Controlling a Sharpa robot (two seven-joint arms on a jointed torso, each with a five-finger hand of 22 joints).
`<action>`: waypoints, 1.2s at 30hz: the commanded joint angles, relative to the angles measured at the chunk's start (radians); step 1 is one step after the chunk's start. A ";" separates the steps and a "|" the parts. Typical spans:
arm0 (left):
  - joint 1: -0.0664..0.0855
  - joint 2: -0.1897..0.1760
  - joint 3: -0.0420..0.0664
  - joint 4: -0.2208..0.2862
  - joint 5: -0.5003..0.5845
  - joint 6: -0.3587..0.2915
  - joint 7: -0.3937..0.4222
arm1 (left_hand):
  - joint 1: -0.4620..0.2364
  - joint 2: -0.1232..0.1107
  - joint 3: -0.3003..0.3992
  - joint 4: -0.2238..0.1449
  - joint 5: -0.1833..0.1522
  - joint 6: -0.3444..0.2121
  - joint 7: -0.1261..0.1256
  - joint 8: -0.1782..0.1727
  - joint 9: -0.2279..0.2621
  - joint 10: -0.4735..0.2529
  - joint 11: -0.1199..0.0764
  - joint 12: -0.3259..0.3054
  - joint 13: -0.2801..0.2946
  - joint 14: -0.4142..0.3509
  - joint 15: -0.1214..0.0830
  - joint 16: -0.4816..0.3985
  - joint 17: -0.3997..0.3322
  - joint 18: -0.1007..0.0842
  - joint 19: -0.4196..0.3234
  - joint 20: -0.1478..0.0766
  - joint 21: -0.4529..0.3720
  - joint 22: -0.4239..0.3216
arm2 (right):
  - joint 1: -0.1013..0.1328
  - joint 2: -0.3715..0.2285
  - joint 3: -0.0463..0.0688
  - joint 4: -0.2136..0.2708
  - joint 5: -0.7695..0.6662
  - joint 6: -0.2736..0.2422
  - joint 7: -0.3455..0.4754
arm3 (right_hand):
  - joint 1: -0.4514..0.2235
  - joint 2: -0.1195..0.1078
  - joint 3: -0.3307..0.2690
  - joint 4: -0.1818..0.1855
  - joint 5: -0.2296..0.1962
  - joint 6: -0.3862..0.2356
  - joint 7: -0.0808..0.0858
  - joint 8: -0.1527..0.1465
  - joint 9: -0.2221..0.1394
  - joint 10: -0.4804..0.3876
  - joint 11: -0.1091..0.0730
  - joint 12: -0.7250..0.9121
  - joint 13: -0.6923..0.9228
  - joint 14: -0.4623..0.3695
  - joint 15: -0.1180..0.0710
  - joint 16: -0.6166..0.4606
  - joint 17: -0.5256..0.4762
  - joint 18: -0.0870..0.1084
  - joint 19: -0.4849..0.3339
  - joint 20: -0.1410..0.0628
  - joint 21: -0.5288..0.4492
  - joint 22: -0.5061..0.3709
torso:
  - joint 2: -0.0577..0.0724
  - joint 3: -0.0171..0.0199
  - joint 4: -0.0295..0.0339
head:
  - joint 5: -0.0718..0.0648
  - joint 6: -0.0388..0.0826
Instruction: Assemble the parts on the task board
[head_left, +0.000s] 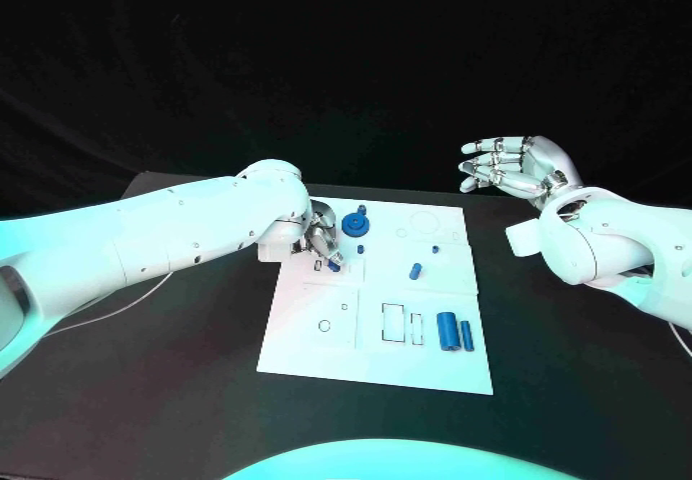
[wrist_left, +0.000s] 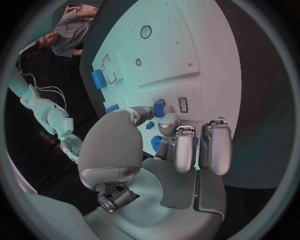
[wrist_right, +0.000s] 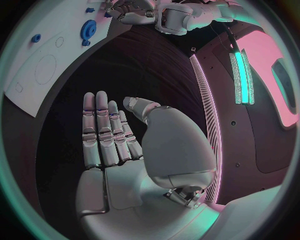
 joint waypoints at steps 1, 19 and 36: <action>-0.010 0.002 -0.006 -0.002 -0.002 0.043 -0.026 | -0.009 0.007 0.210 -0.205 0.007 0.001 -0.007 0.005 0.004 0.008 -0.002 0.006 0.002 0.106 -0.008 0.004 0.263 -0.007 0.008 0.000 0.003 0.057 | 0.000 -0.001 0.000 0.002 -0.002 0.014 0.006 | -0.006 0.001 -0.004 0.000 0.006 0.006 0.054 -0.005 -0.001 0.003 0.006 -0.002 -0.001 0.001 0.005 -0.006 0.001 0.008 0.000 0.007 -0.004 -0.001 | 0.000 0.0001 0.0006 | -0.001 -0.001; -0.018 0.014 -0.007 -0.010 0.000 0.026 -0.035 | -0.040 0.020 0.185 -0.185 -0.004 0.010 -0.017 0.010 0.019 0.019 -0.010 0.014 0.007 0.106 -0.013 0.004 0.263 -0.009 0.011 -0.004 0.004 0.062 | 0.000 -0.003 0.000 0.007 -0.002 0.013 0.007 | -0.006 0.001 -0.005 0.000 0.006 0.006 0.054 -0.005 -0.001 0.002 0.007 -0.002 -0.002 0.001 0.005 -0.007 0.001 0.008 0.000 0.007 -0.006 -0.002 | 0.000 -0.0002 -0.0004 | -0.003 -0.003; -0.022 0.014 -0.007 -0.010 -0.003 -0.002 -0.031 | -0.040 0.036 0.166 -0.185 -0.005 0.021 -0.026 0.015 0.028 0.030 -0.018 0.025 0.019 0.106 -0.020 0.004 0.263 -0.010 0.016 -0.008 0.007 0.070 | 0.000 -0.005 0.000 0.010 -0.002 0.012 0.009 | -0.006 0.001 -0.005 0.000 0.006 0.006 0.054 -0.005 -0.001 0.002 0.007 -0.002 -0.002 0.001 0.005 -0.007 0.001 0.008 0.000 0.007 -0.006 -0.002 | -0.001 0.0000 0.0007 | -0.004 -0.005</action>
